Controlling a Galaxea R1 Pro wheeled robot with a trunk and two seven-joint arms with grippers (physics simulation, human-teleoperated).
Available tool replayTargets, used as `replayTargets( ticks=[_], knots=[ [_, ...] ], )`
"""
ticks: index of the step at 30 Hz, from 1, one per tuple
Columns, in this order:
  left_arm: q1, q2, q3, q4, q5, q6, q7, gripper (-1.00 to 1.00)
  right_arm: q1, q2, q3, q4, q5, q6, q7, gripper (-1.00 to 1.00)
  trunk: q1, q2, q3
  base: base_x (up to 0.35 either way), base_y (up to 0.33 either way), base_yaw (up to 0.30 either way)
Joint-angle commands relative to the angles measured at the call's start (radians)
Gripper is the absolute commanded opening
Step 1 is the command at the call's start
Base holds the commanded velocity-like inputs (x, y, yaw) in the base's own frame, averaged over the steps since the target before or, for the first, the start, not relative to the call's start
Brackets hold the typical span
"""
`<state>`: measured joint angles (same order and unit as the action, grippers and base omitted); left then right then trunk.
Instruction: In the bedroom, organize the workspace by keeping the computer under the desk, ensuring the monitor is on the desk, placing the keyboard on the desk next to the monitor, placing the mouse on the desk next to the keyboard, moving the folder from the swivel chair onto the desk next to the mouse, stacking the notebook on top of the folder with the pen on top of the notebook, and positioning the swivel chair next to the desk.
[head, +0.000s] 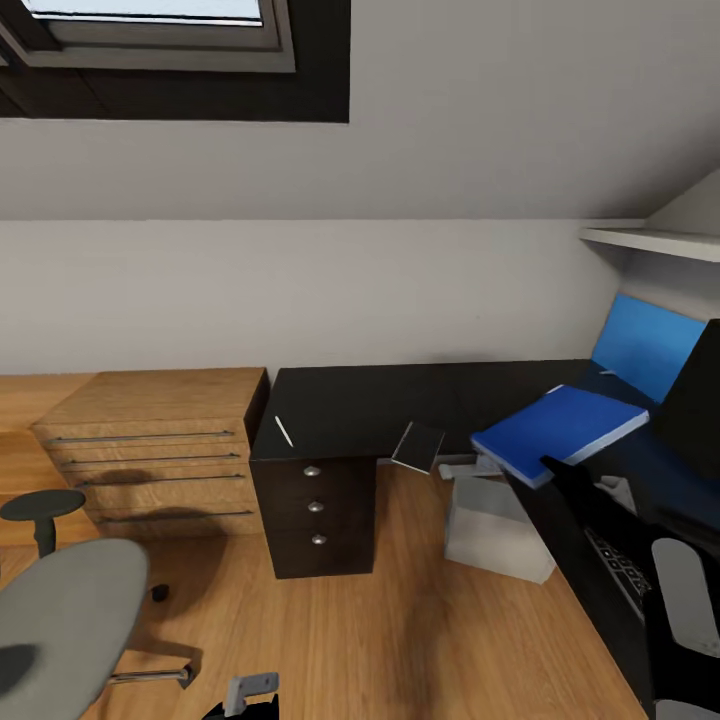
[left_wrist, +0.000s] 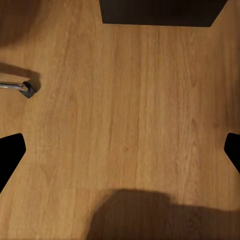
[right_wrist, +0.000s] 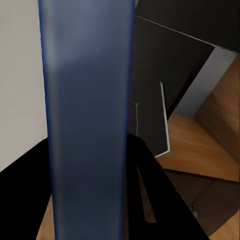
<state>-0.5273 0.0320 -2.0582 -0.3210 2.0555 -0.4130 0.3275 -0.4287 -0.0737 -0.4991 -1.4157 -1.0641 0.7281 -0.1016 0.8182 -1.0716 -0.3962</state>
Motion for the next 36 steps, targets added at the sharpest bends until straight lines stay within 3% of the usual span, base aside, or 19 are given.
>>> replayTargets(
  ticks=[1,2,4,8,12,16,21,29,36],
  knots=[
    [-0.002,0.001,-0.008,-0.004,0.004,-0.006,0.007,1.00,-0.002,0.000,0.009,0.005,-0.009,-0.027,-0.011,-1.00,0.000,-0.001,-0.001,0.000,0.000,0.000],
    [-0.002,0.001,-0.008,-0.004,0.004,-0.006,0.007,1.00,-0.005,0.000,0.016,0.016,-0.010,-0.060,-0.013,-1.00,0.000,-0.001,-0.001,0.000,0.000,0.000],
    [-0.002,0.000,-0.009,-0.005,0.004,-0.006,0.007,1.00,-0.071,0.000,0.045,0.136,-0.010,-0.241,-0.018,-1.00,0.000,-0.001,-0.001,0.000,0.000,0.000],
    [-0.002,0.000,-0.009,-0.005,0.004,-0.006,0.007,1.00,-0.262,0.000,0.095,0.386,-0.009,-0.432,-0.023,-1.00,0.000,-0.001,-0.001,0.000,0.000,0.000],
    [-0.002,-0.001,-0.010,-0.006,0.003,-0.006,0.007,1.00,-0.533,0.000,0.121,0.806,-0.009,-0.654,-0.028,-1.00,0.000,-0.001,-0.001,0.000,0.000,0.000],
    [-0.002,-0.003,-0.010,-0.006,0.003,-0.006,0.007,1.00,-0.651,0.008,0.125,0.990,-0.012,-0.823,-0.029,-1.00,0.000,-0.001,-0.001,0.000,0.000,0.000],
    [-0.002,-0.003,-0.010,-0.006,0.003,-0.006,0.007,1.00,-0.670,0.057,0.124,1.029,-0.014,-0.868,-0.024,-1.00,0.000,-0.001,-0.001,0.000,0.000,0.000],
    [-0.002,-0.003,-0.010,-0.007,0.003,-0.006,0.007,1.00,-0.673,0.081,0.119,1.042,-0.034,-0.877,-0.020,-1.00,0.000,-0.001,-0.001,0.000,0.000,0.000],
    [-0.002,-0.004,-0.010,-0.007,0.003,-0.006,0.007,1.00,-0.673,0.078,0.115,1.046,-0.176,-0.875,-0.020,-1.00,0.000,-0.001,-0.001,0.000,0.000,0.000]
  ],
)
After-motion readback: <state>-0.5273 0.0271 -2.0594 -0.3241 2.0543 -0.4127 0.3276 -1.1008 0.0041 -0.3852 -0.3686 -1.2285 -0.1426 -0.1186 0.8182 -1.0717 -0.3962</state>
